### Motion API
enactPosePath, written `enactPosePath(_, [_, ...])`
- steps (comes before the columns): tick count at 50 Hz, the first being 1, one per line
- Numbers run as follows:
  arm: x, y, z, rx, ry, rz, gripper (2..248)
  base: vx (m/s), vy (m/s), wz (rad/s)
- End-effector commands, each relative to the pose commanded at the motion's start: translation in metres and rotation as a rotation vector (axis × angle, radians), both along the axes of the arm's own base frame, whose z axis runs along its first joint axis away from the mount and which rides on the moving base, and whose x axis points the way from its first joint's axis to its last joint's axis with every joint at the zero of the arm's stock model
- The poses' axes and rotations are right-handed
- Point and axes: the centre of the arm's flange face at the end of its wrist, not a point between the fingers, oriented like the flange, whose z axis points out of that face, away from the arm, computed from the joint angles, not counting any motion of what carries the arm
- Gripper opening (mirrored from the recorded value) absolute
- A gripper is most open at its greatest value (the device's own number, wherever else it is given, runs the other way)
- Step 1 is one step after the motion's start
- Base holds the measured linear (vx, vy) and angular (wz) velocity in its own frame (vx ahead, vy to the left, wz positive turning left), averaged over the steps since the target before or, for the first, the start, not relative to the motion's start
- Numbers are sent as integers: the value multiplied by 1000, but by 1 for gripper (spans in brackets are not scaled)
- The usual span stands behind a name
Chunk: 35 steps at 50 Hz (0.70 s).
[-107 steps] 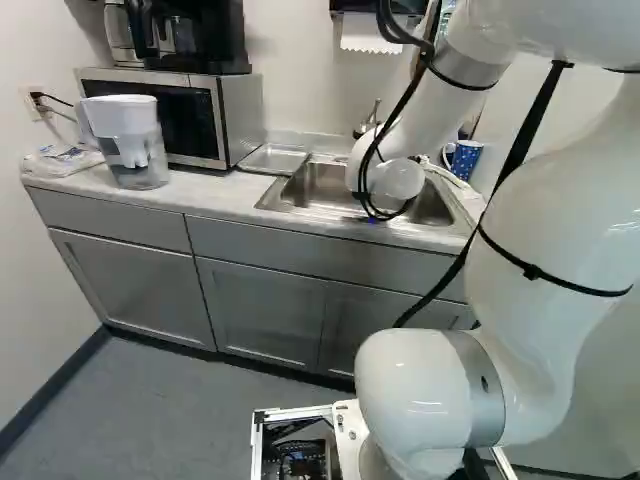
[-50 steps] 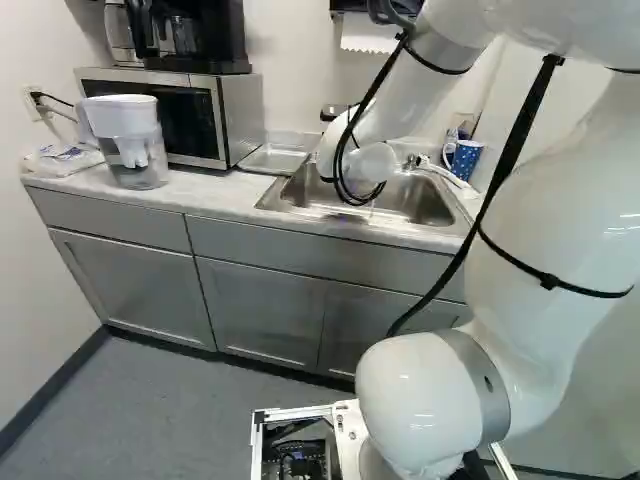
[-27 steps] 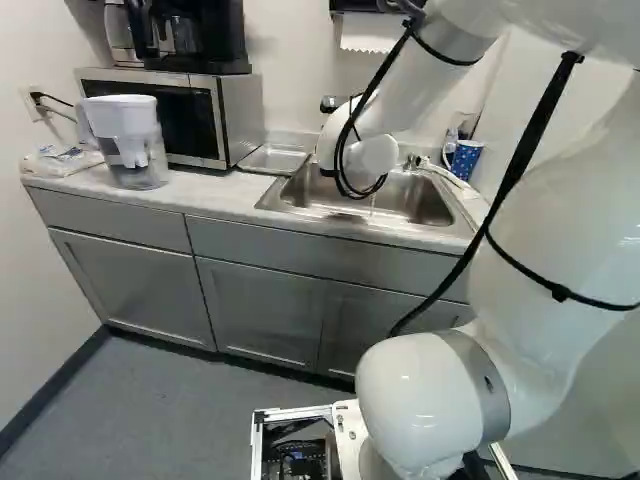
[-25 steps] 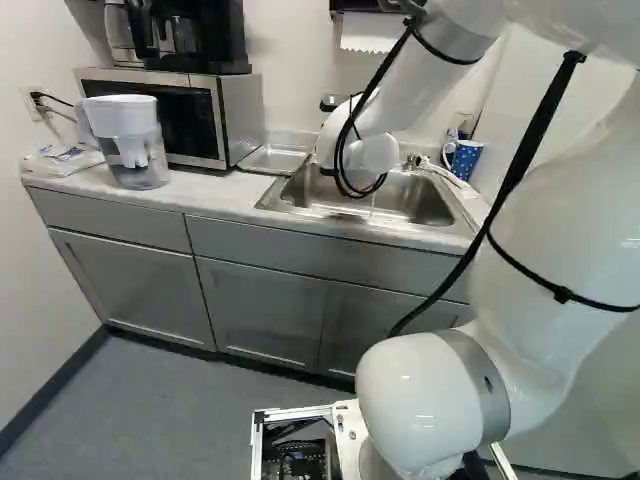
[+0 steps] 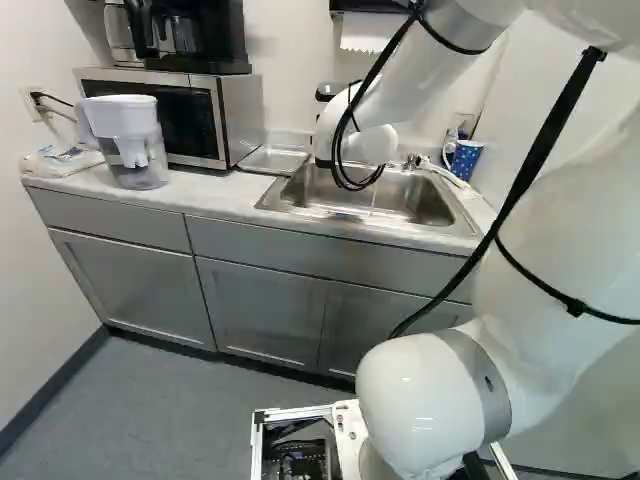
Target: Rinse the cup and place it in the tray
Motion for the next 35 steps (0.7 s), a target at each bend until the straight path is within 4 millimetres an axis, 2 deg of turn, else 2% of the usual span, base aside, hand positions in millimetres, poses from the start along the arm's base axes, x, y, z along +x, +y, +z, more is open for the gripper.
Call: enactPosePath(35, [2, 12, 36, 6, -55, 25, 121, 0, 0, 0])
